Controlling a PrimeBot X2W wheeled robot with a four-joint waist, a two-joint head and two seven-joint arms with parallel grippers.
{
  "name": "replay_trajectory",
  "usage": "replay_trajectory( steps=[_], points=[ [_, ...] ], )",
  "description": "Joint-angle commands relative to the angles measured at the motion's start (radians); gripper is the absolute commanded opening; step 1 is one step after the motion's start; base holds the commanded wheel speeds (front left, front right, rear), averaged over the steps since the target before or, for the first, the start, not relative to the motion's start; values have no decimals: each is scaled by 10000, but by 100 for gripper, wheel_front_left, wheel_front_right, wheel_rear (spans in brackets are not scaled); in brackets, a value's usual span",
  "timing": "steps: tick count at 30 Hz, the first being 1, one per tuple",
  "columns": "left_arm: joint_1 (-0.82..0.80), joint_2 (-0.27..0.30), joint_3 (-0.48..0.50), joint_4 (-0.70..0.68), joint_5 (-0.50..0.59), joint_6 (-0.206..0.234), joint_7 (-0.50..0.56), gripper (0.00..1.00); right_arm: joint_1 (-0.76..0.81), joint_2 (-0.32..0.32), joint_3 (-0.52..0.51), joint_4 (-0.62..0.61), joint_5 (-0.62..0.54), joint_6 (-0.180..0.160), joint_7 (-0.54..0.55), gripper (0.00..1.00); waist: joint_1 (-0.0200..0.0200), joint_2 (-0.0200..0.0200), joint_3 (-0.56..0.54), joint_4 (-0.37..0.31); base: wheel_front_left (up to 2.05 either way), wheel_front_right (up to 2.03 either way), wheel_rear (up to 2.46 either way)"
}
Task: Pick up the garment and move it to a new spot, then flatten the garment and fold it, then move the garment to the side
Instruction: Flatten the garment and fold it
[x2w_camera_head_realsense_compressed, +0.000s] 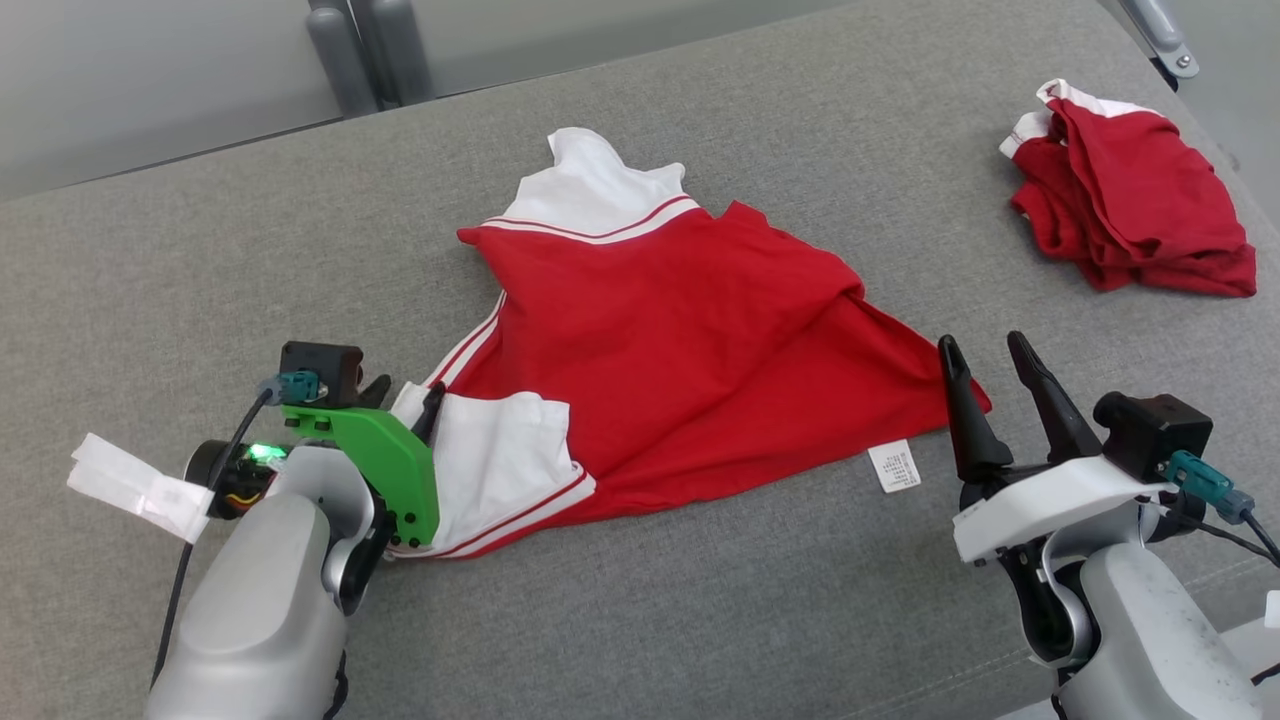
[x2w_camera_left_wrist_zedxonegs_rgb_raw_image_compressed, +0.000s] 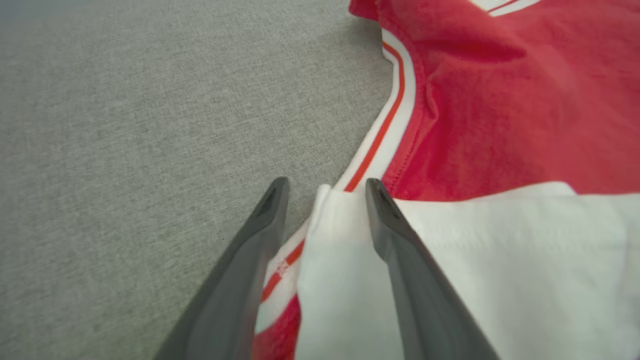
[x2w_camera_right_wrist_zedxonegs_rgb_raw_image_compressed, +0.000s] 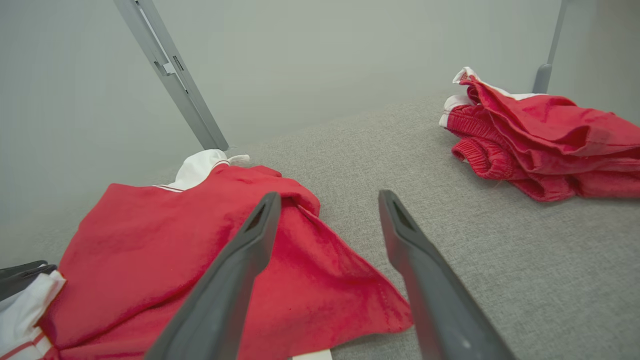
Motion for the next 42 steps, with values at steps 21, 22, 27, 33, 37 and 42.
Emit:
replay_trajectory(
  steps=[21,22,27,33,37,42],
  points=[
    [289,45,-810,-723,-982,-9,-850,0,291,-68,-192,230,-32,4,-57,100,0,0,-830,876,0,0,0],
    [451,89,-851,-946,-1074,-10,-815,0,331,-78,-229,233,-32,2,-45,100,0,0,-907,962,0,0,0],
    [1726,573,-953,-2531,-1635,-6,-238,0,530,-131,-400,131,-68,4,47,100,0,0,-1271,1490,0,0,0],
    [3500,1306,-918,-4705,-2036,374,809,0,747,-138,-639,-69,-152,2,176,100,0,0,-1499,1942,0,0,0],
    [4523,1764,-815,-5939,-2265,828,1453,0,782,-156,-756,-145,-192,4,263,100,0,0,-1570,2124,0,0,0],
    [5531,2165,-696,-6844,-2574,1285,2124,0,868,-112,-754,-226,-209,2,343,100,0,0,-1599,2188,0,0,0]
  ],
)
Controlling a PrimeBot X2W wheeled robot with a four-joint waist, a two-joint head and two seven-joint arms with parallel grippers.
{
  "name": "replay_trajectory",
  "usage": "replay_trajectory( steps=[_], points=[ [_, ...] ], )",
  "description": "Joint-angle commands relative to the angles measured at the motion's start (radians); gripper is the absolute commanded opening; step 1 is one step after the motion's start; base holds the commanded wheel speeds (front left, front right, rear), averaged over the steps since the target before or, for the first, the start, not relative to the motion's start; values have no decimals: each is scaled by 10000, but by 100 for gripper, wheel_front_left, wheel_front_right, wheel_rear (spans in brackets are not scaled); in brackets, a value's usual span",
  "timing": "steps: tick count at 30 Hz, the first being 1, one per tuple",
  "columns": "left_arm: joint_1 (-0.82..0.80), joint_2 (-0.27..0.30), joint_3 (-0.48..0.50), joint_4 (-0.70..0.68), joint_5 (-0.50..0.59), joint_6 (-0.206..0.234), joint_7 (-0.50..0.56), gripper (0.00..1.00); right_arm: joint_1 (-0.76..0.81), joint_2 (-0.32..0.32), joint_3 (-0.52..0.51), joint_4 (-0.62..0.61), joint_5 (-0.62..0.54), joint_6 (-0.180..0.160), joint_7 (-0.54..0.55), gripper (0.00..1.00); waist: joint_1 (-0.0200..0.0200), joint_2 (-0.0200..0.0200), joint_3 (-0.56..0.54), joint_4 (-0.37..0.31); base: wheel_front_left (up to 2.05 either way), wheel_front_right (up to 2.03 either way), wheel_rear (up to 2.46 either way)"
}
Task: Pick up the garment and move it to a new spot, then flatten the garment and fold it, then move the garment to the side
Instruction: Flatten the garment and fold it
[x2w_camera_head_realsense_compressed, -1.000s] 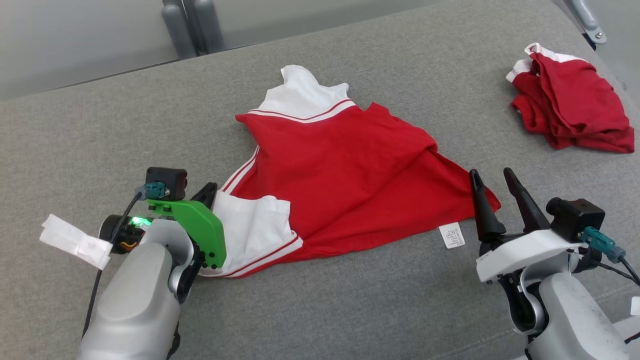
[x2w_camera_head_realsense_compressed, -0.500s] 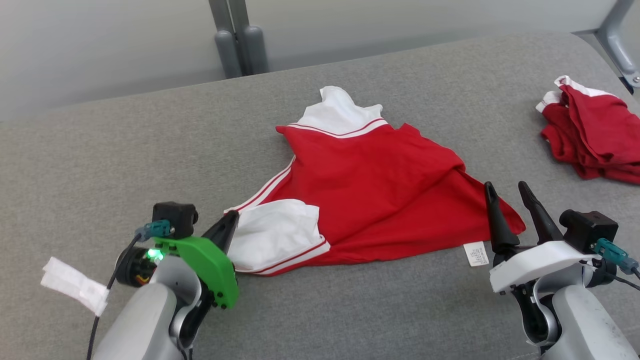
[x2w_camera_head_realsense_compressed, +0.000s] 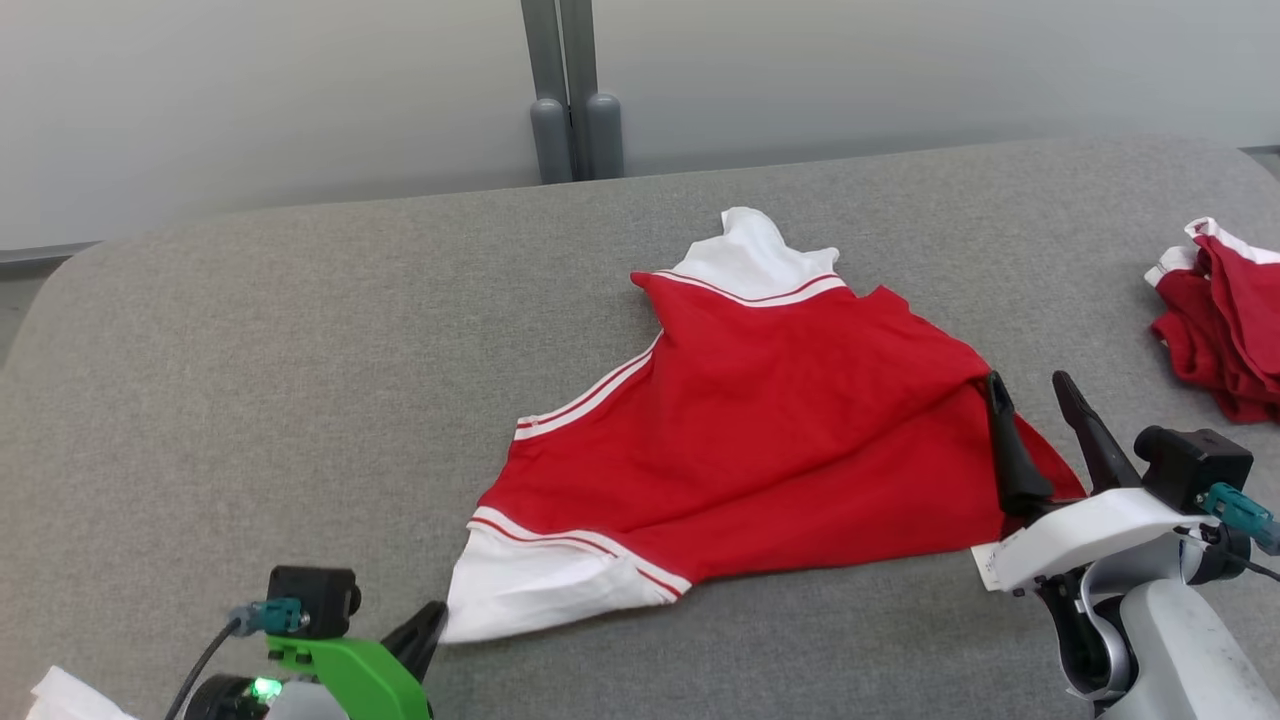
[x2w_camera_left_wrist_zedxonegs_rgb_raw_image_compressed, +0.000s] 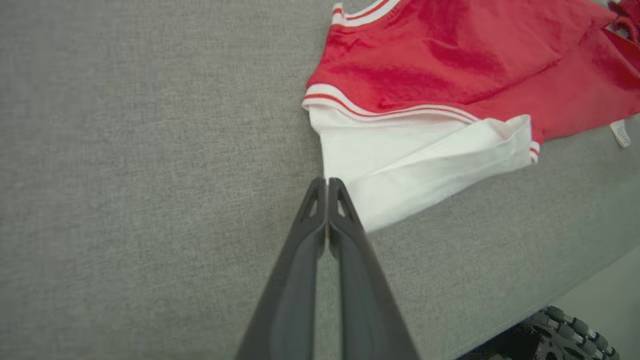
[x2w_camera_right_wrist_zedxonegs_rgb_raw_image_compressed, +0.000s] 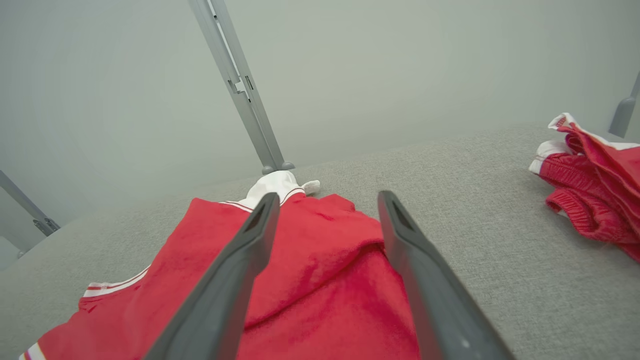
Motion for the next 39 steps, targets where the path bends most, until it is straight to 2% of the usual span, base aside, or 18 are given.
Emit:
replay_trajectory(
  steps=[1,8,12,14,15,21,30,34,39],
  points=[
    [273,146,70,-147,-38,152,84,0,153,-3,-3,-57,-58,2,26,100,0,-1,-21,16,0,0,0],
    [986,427,180,-301,54,692,210,0,205,-64,43,-84,6,2,132,100,0,-1,-76,-35,0,0,0],
    [1147,357,203,-138,111,849,36,0,277,-42,63,-107,-17,2,179,100,0,-1,-143,-74,0,0,0],
    [1184,299,165,-73,87,828,-33,50,317,-22,87,-125,-22,2,208,100,0,-1,-185,-97,0,0,0],
    [1192,210,163,-101,-5,755,-109,100,342,-14,99,-139,-24,2,233,100,0,-1,-205,-104,0,0,0],
    [924,144,505,-480,273,970,-1024,100,391,-16,158,-172,-36,2,225,100,0,-1,-358,-152,0,0,0],
    [802,-351,1390,-957,895,1503,-3918,100,581,61,338,-411,2,2,-64,100,0,-1,-697,-415,0,0,0],
    [772,-515,1711,-952,1076,1595,-5105,100,638,85,374,-547,4,1,-206,100,0,-1,-748,-534,0,0,0],
    [990,-769,2018,-739,1230,1699,-5641,100,874,106,194,-657,-164,1,-388,100,0,-1,-754,-633,0,0,0]
  ],
)
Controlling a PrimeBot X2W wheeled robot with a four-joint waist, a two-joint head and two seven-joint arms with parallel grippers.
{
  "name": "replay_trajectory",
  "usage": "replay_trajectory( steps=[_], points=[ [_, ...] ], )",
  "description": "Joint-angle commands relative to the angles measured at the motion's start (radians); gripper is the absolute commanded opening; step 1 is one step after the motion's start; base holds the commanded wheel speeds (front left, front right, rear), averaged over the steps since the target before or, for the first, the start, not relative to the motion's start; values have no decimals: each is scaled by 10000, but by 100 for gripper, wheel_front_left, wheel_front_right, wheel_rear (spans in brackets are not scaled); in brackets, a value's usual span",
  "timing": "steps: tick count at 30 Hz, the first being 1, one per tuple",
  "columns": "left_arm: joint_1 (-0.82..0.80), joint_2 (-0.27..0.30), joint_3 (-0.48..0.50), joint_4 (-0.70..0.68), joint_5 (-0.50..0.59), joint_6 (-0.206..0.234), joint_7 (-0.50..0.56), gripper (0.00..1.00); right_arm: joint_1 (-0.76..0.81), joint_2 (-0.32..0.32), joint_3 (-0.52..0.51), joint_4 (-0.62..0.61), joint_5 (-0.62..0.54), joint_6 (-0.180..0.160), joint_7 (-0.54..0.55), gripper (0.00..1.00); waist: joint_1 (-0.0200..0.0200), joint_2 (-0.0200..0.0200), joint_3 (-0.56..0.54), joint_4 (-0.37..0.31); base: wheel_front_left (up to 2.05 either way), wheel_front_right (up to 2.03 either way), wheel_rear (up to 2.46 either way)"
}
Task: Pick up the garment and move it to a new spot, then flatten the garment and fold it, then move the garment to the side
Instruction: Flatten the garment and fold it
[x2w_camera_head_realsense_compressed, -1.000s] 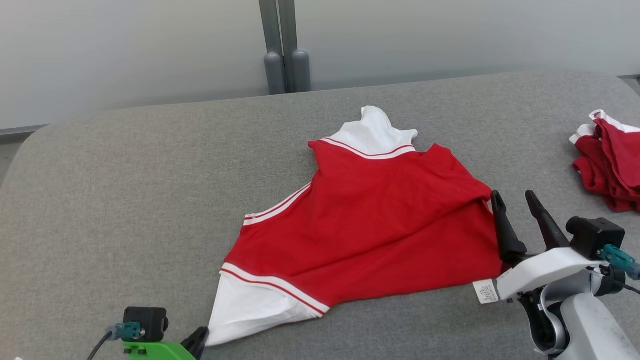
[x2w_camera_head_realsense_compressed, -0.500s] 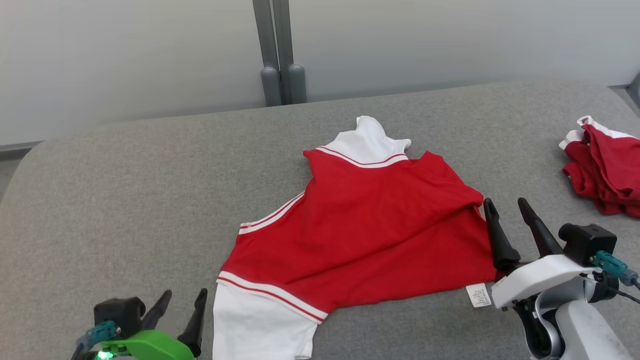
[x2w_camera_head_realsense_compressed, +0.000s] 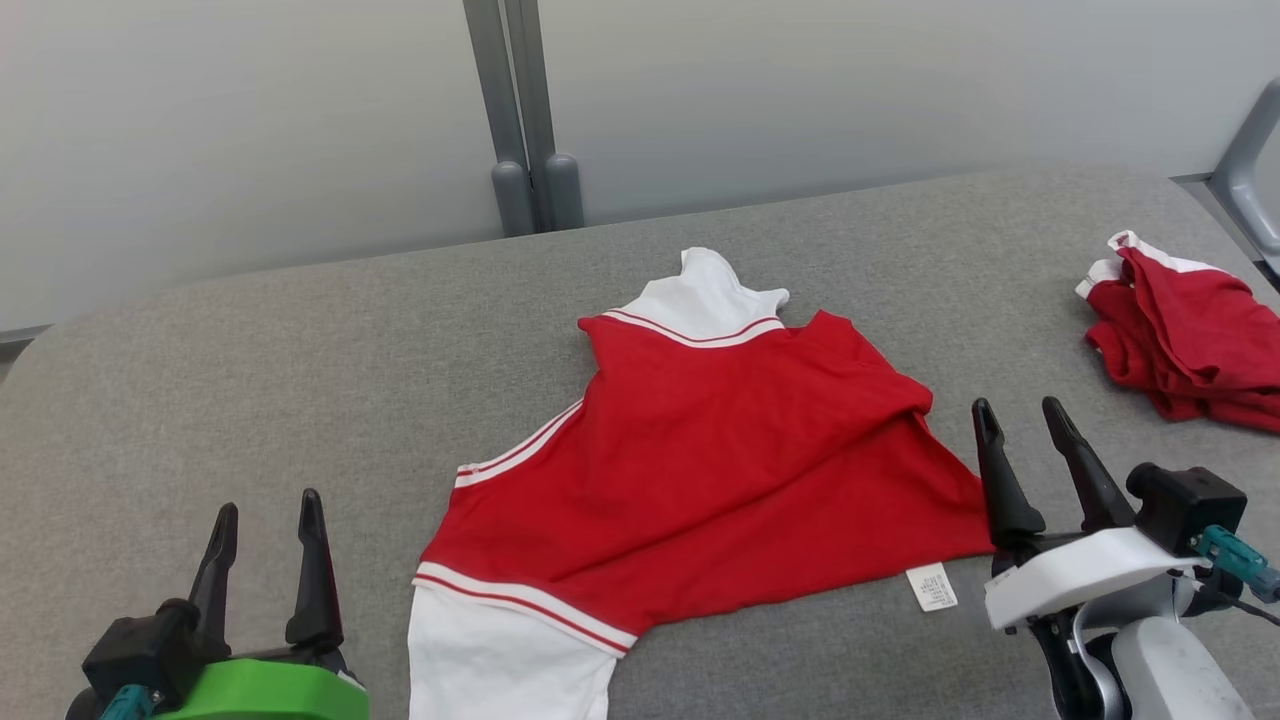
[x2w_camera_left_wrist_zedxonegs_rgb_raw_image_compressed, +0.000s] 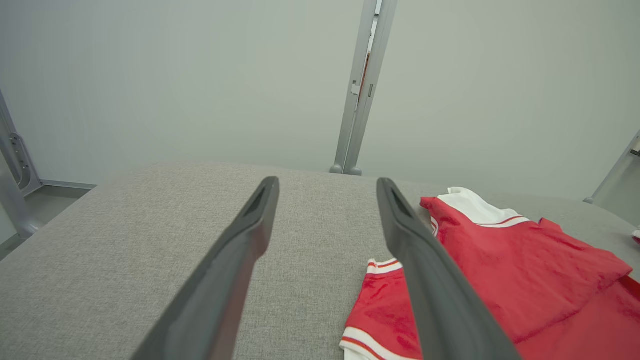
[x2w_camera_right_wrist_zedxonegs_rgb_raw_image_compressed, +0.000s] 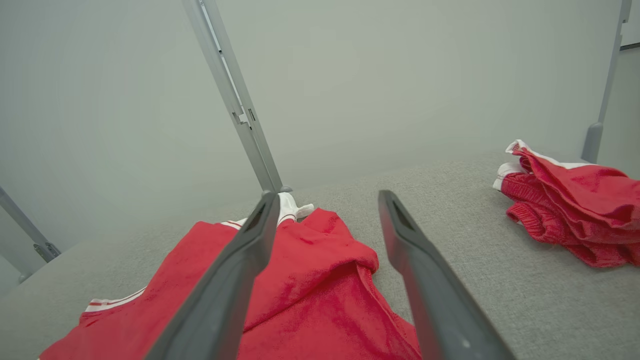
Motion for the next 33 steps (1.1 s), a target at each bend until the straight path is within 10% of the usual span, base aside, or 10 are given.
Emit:
replay_trajectory(
  steps=[1,23,33],
  points=[
    [149,-98,98,92,93,50,-103,100,250,-26,-67,-1,-179,4,-76,100,0,0,6,-29,0,0,0],
    [289,-1029,628,396,665,-864,-230,100,-84,-162,-504,188,-770,2,-196,100,0,0,29,-123,0,0,0],
    [946,-332,-165,318,-120,-951,3393,100,290,-882,-766,768,-32,4,2916,100,0,0,159,80,0,0,0]
  ],
)
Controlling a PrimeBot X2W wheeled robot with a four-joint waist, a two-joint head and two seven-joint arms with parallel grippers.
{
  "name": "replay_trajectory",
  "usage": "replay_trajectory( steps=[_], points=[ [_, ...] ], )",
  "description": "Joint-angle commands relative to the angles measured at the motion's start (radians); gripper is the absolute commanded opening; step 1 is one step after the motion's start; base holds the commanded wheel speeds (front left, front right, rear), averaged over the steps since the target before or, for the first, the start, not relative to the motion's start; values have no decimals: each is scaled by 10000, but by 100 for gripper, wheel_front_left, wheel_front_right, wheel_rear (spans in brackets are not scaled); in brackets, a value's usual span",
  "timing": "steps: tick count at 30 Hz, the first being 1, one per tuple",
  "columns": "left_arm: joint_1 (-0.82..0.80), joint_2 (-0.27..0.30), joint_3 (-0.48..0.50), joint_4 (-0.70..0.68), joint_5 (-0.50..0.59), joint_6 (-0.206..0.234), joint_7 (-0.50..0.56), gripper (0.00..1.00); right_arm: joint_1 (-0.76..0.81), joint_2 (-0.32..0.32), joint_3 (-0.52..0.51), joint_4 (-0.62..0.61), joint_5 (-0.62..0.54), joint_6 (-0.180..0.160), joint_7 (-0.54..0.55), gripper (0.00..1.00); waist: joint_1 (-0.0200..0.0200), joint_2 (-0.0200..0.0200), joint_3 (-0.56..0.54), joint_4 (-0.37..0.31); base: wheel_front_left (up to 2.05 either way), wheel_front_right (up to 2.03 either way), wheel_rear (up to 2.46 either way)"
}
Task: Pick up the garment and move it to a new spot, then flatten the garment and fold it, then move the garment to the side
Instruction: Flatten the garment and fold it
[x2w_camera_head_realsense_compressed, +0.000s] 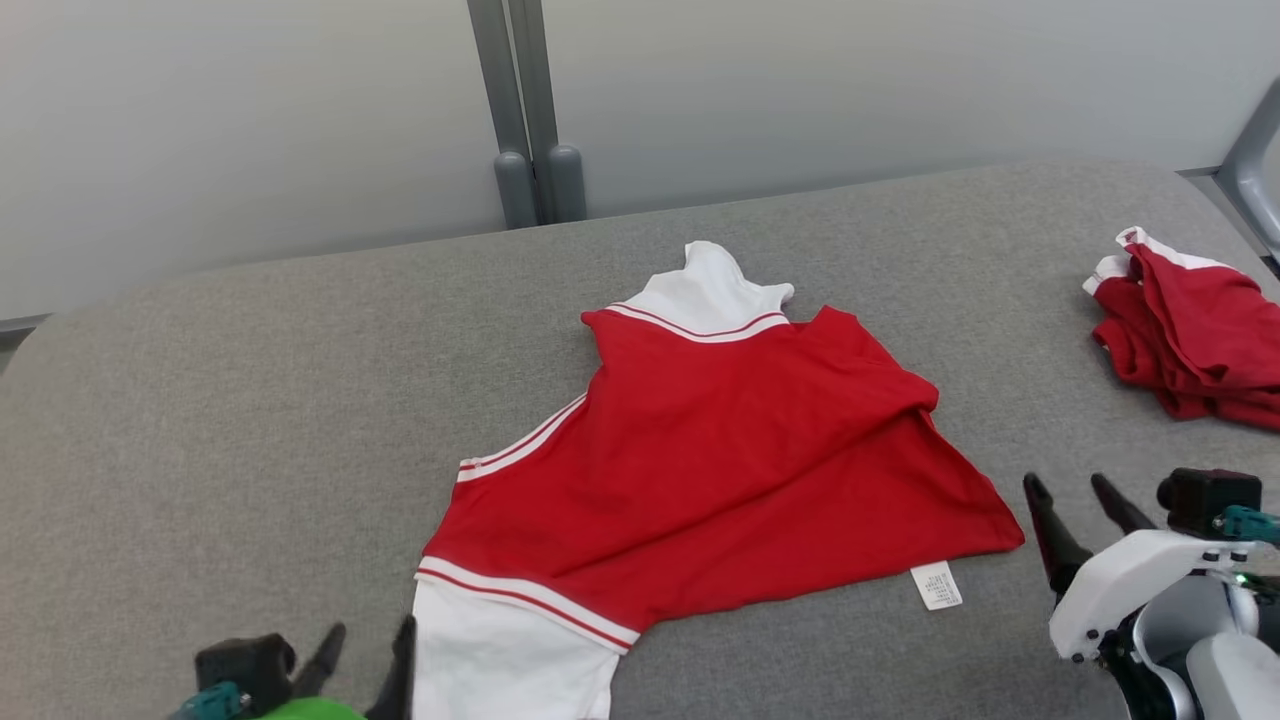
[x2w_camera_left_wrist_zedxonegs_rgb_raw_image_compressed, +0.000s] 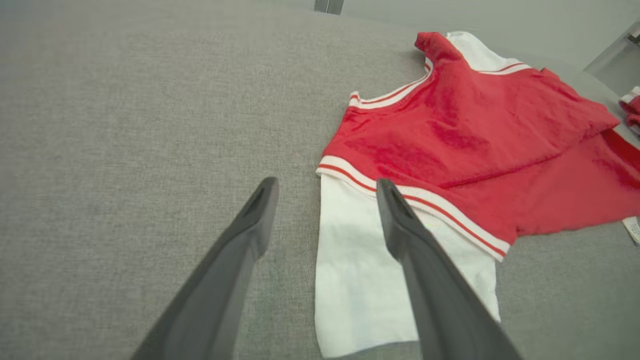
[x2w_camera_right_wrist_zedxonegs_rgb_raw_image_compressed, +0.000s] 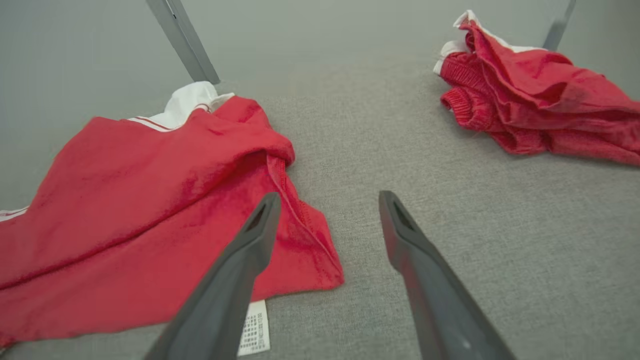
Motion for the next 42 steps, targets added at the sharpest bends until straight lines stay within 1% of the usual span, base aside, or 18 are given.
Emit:
replay_trajectory(
  steps=[1,5,7,11,16,21,28,29,30,31,32,33,40,42],
  points=[
    [271,85,-214,-104,-130,45,584,100,129,-85,144,125,242,4,551,100,0,0,60,58,0,0,0],
    [401,188,-493,-324,-407,108,1703,100,-79,-97,312,441,785,4,1429,100,0,0,255,141,0,0,0],
    [449,279,-637,-278,-398,148,2141,100,-230,-87,372,685,950,2,1661,100,0,0,347,174,0,0,0],
    [277,359,-798,-221,-416,149,2607,100,-529,-141,488,1232,1165,4,1843,100,0,0,503,269,0,0,0],
    [11,384,-1000,56,-352,69,2877,100,-872,-144,500,1827,1064,2,1643,100,0,0,625,364,0,0,0],
    [-272,251,-1182,506,-365,-53,2921,100,-1191,-122,571,2410,1053,4,1453,100,0,0,755,442,0,0,0],
    [-727,30,-1407,1377,-469,-397,2782,100,-1509,36,902,3119,1275,4,1265,100,0,0,913,506,0,0,0],
    [-766,-16,-1441,1450,-508,-451,2779,99,-1530,57,971,3175,1335,4,1252,99,0,0,922,509,0,0,0],
    [-803,-62,-1477,1522,-557,-523,2809,83,-1550,79,1045,3230,1416,4,1208,51,0,0,927,513,0,0,0],
    [-821,-81,-1509,1574,-586,-568,2821,52,-1572,70,1108,3274,1471,4,1188,18,0,0,927,516,0,0,0],
    [-861,-87,-1549,1622,-610,-638,2804,20,-1602,44,1180,3302,1548,4,1132,0,0,0,923,518,0,0,0],
    [-883,-96,-1551,1632,-616,-665,2719,0,-1624,20,1236,3320,1602,4,1060,0,0,0,916,517,0,0,0],
    [-952,-14,-1383,1475,-601,-773,2188,0,-1697,-147,1511,3280,1982,4,226,0,0,0,697,516,0,0,0],
    [-906,55,-1339,1352,-543,-723,2071,0,-1674,-191,1607,3170,2109,4,28,0,0,0,635,519,0,0,0]
  ],
)
